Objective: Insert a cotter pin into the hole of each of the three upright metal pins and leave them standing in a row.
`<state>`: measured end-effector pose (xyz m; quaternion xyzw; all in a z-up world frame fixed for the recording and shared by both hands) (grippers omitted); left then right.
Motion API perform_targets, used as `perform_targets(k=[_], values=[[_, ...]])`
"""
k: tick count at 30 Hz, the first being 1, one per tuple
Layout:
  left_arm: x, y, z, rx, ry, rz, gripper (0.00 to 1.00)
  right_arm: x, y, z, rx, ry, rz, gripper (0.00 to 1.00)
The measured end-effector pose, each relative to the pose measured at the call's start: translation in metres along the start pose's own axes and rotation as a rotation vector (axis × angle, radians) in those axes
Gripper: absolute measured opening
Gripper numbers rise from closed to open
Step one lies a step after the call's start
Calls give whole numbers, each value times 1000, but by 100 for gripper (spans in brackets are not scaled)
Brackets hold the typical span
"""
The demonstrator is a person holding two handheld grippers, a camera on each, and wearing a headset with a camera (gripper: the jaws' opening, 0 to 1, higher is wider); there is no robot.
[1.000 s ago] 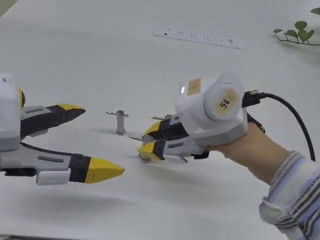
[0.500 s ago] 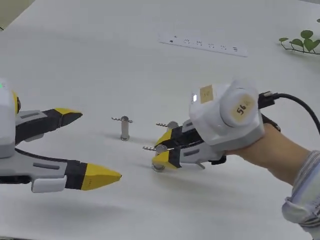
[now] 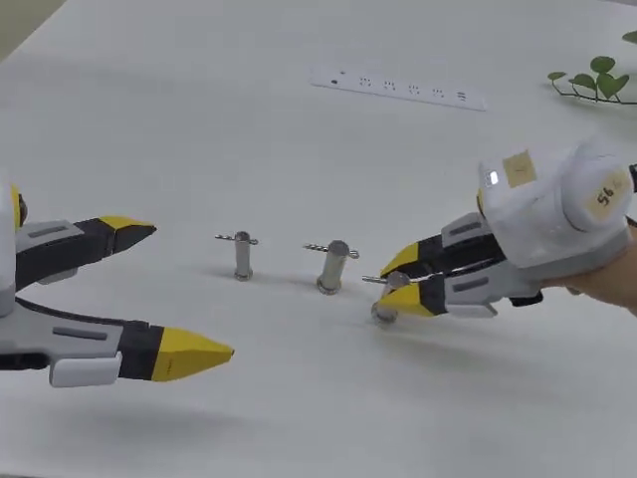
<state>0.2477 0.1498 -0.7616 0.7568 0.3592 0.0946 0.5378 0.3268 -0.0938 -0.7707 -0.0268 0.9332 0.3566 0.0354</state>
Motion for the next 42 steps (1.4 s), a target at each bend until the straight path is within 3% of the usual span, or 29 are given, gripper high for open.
perform_targets(k=[6,14,28,42], values=[[-1,-4,-3,13,11,-6,99,-12,-8,-8,-19,-6,6,13],[3,-7,-11,-2,53,-23,99,-19,-13,-8,-11,8,-4,13],[2,-6,-14,-15,75,-38,99,-20,-16,-2,-31,26,5,14],[-4,-9,-10,-38,90,-76,99,-17,-19,-2,-112,-11,115,18]])
Point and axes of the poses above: the centre of the closed fingertips' face, and the gripper's own axes: z roughly forward along the fingers, x roughly to its left, y roughly out of its top, the point moved 6 cm from there along -z, roughly backward along the fingers
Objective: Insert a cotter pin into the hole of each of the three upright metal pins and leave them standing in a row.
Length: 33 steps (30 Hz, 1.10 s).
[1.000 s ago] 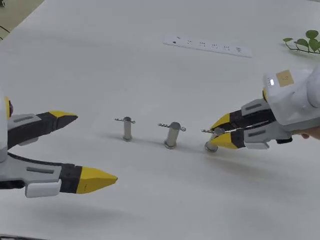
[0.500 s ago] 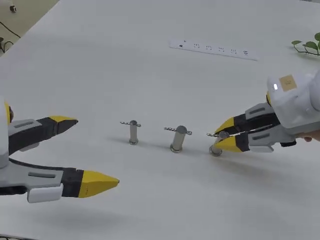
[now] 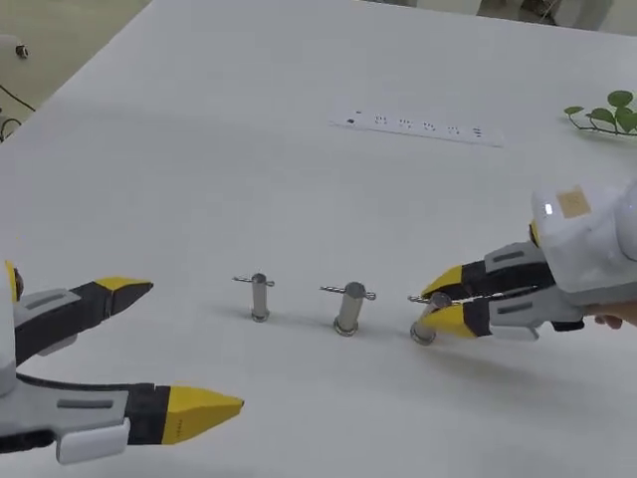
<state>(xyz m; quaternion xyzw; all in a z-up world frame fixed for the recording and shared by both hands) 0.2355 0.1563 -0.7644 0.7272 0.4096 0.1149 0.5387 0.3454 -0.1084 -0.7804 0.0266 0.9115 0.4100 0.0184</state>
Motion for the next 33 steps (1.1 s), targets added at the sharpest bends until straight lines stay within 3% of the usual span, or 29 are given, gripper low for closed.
perform_targets(k=[4,6,10,14,17,26,33], values=[[-3,0,-1,-3,-8,-4,99,1,2,-1,-23,-22,30,23],[-4,1,-1,-2,-13,-4,99,-2,4,-4,-42,-79,107,28],[-5,2,1,0,-19,-2,99,3,14,-8,-90,-128,99,45],[-8,6,2,-11,-27,5,99,8,17,-13,-128,-192,169,58],[-9,9,3,-21,-23,29,99,18,21,-15,-191,-194,220,59],[-13,15,0,-20,-31,47,99,46,8,-21,-237,-247,376,66],[-15,12,-2,-25,-28,28,99,66,-2,-33,-294,-309,501,82]])
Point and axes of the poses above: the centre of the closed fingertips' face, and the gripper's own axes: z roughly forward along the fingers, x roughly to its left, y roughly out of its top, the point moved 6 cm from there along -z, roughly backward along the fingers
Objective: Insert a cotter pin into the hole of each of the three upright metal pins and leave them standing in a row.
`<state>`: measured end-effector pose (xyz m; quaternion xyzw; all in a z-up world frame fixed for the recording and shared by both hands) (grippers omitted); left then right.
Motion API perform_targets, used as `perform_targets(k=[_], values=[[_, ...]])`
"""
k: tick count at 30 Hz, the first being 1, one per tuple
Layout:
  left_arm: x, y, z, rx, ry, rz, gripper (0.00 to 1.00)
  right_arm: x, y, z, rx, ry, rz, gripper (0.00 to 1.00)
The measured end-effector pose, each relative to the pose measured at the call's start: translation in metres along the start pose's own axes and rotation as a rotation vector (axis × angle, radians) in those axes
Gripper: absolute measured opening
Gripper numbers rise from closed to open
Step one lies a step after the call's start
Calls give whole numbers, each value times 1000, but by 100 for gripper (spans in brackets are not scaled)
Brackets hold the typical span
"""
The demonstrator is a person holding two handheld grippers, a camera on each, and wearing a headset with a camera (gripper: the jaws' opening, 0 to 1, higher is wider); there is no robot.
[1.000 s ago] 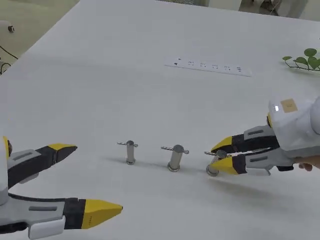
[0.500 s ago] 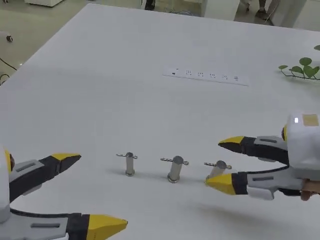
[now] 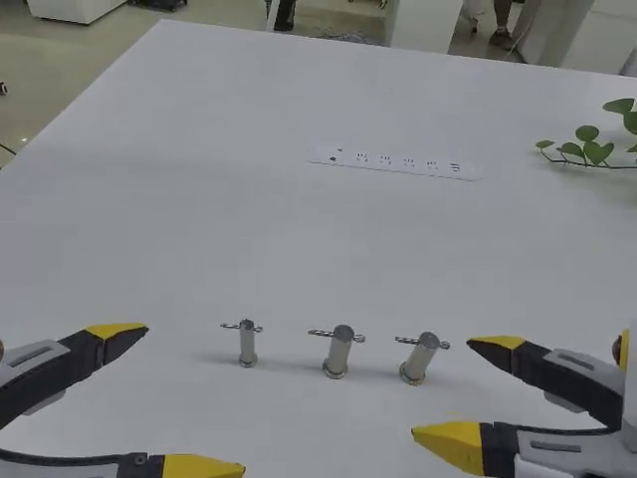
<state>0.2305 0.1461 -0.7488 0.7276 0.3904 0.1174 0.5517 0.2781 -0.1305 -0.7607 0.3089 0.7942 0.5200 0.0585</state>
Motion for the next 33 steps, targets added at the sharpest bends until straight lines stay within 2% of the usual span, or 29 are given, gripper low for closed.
perform_targets(k=[3,4,7,11,13,14,15,21,26,30,33], values=[[0,-5,-1,28,1,7,99,4,-6,-5,-35,0,74,90],[0,-7,-2,34,8,19,99,4,-8,-6,-35,-1,89,90],[0,-7,-5,31,9,6,99,5,-11,-9,-29,-19,102,93],[-1,-6,-8,14,10,-18,99,8,-17,-11,-4,-12,144,99],[-2,-7,-9,15,11,-21,99,8,-24,-11,38,-5,156,100],[-2,-8,-9,14,12,-21,99,9,-27,-11,72,-5,156,100],[-2,-8,-10,13,11,-21,99,9,-29,-10,83,-8,151,100],[-4,-10,-10,33,1,-23,99,13,-31,-12,108,-7,158,100],[-7,-14,-11,44,0,-40,99,15,-30,-14,104,-18,164,100],[-9,-18,-12,78,-7,-6,99,15,-38,-17,177,-44,114,100],[-9,-20,-12,85,-1,-12,99,16,-39,-18,181,-40,129,100]])
Point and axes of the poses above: the centre of the closed fingertips' face, and the gripper's own axes: z roughly forward along the fingers, x roughly to its left, y roughly out of its top, the point moved 6 cm from there along -z, roughly backward along the fingers
